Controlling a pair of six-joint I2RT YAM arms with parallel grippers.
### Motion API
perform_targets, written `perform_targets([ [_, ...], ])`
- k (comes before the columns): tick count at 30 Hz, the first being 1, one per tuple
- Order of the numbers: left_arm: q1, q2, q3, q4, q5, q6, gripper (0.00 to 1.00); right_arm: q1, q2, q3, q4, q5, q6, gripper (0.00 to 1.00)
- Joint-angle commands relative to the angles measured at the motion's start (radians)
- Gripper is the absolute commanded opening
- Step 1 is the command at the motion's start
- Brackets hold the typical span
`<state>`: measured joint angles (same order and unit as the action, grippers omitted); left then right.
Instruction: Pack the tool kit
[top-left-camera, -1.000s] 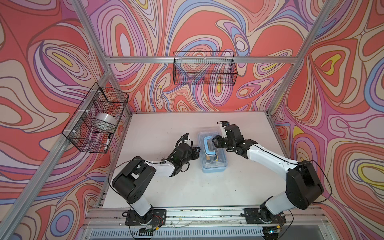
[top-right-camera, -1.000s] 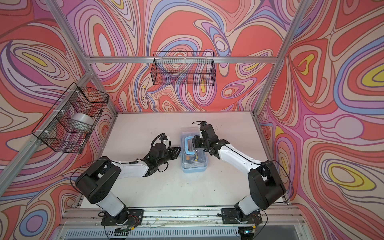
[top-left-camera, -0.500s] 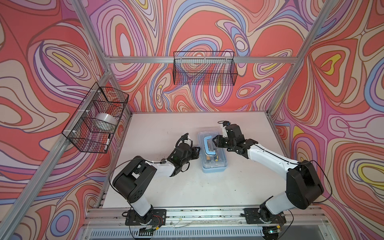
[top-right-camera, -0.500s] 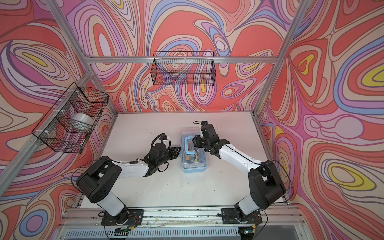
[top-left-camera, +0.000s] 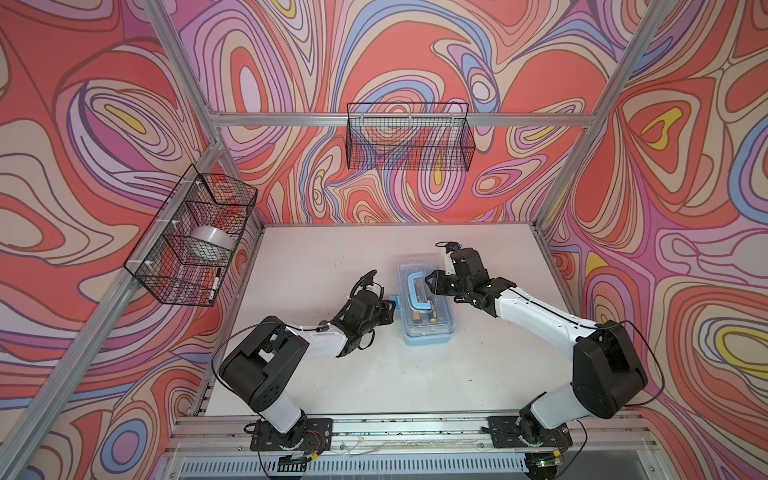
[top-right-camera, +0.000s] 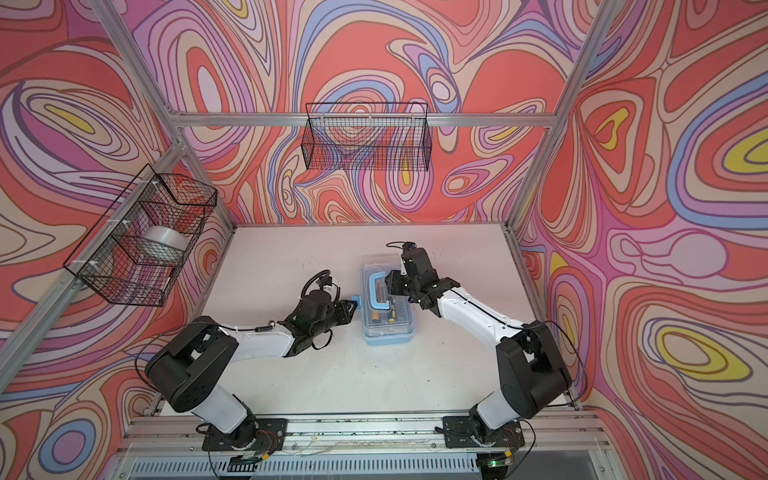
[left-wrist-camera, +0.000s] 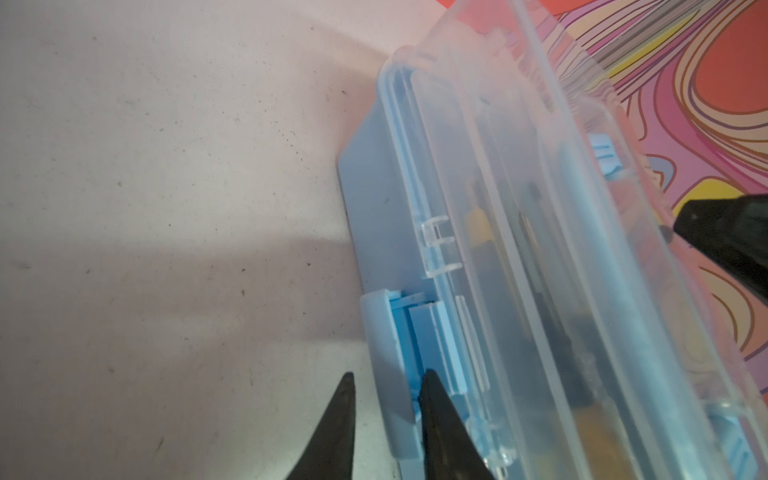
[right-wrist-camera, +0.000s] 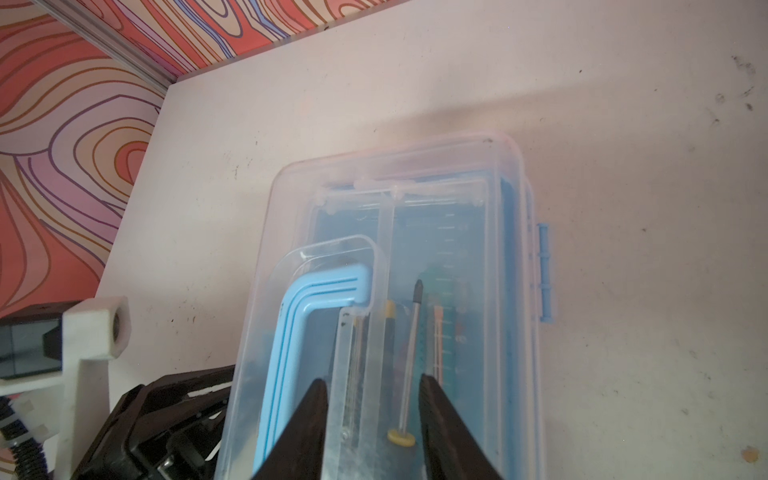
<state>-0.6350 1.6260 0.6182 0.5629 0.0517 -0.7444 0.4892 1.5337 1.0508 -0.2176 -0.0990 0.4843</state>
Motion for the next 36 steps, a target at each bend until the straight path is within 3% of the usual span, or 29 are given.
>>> perform_targets([
  [1,0.009,0.031,0.012,0.006,-0.002,0.007,0.28,-0.007,0.009,0.015,-0.045,0.014,0.002,0.39],
  [14,0.035,0.053,0.044,0.01,0.02,-0.003,0.26,-0.006,0.014,0.009,-0.044,0.031,-0.004,0.39],
  [23,0.044,0.069,0.061,0.024,0.066,-0.006,0.2,-0.008,0.018,0.003,-0.046,0.04,-0.012,0.39],
  [30,0.048,0.07,0.072,0.011,0.095,0.006,0.09,-0.013,0.024,0.011,-0.052,0.048,-0.018,0.39],
  [36,0.054,0.038,0.074,-0.018,0.104,0.009,0.08,-0.015,0.023,0.018,-0.06,0.052,-0.021,0.39],
])
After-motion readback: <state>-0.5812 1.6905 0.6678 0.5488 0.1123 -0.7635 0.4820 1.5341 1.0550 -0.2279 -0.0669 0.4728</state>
